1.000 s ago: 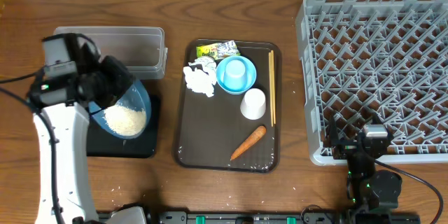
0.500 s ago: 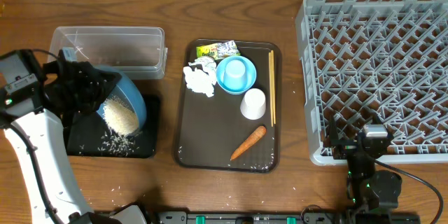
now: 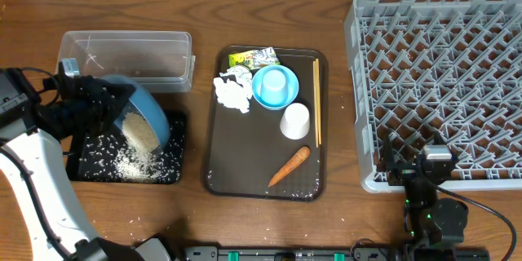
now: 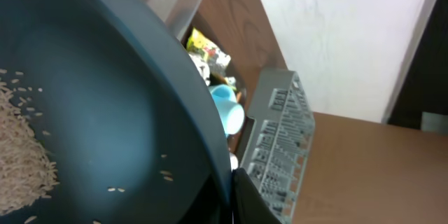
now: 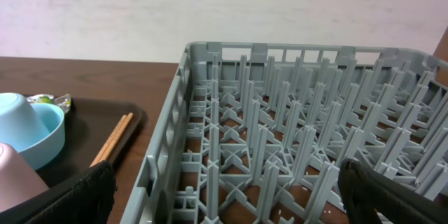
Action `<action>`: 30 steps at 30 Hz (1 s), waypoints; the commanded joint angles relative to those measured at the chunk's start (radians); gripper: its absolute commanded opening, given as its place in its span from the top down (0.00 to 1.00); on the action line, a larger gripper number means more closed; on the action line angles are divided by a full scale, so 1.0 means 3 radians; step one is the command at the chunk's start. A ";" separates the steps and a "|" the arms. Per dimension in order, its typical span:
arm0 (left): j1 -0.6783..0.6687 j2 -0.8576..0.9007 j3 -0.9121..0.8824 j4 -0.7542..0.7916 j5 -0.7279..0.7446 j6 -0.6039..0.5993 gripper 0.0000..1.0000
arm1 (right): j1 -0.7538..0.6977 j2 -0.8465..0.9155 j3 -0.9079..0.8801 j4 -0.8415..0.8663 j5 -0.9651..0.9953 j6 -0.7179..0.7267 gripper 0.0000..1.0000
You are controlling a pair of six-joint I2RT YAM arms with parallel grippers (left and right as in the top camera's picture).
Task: Sort waste into correct bins and load items into the dishwasher rack
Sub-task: 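Tilt the teal plate over the black tray to pour out the rice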
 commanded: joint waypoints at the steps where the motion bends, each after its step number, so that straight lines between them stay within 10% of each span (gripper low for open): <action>1: 0.0019 0.0034 -0.0020 -0.0104 0.0322 0.0102 0.94 | -0.0013 -0.0019 -0.0009 -0.0009 -0.0001 0.0022 0.01; 30: 0.0432 0.0081 -0.0057 -0.0717 0.0824 0.0880 0.94 | -0.0013 -0.0019 -0.0009 -0.0009 -0.0001 0.0023 0.01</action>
